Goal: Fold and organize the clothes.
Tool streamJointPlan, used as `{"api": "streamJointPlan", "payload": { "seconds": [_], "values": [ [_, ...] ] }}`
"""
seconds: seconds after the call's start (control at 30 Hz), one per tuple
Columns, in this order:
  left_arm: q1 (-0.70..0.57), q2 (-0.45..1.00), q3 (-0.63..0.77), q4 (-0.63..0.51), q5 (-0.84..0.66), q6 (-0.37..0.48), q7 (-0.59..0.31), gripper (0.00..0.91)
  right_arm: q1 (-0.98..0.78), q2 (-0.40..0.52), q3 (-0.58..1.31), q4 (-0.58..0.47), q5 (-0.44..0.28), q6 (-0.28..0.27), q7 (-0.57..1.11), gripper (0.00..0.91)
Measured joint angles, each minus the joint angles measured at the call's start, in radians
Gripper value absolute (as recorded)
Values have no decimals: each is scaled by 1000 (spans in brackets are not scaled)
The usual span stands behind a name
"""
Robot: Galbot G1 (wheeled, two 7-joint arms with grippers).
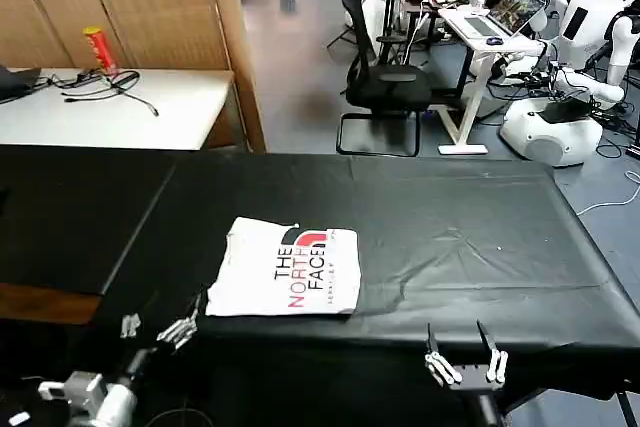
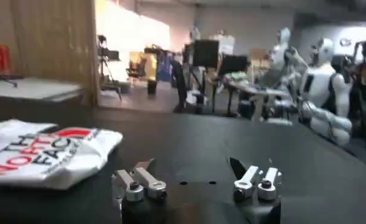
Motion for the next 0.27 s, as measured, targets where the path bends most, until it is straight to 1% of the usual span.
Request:
{"api": "streamJointPlan", "payload": {
  "seconds": [0.07,0.27],
  "values": [
    [24,-1,-15,-11,-2,15,0,878,-14,5,-2,5,5,-16,10,878],
    [56,2,-45,-28,-2,43,1,878,-28,8,-3,9,5,-18,10,878]
  ]
}}
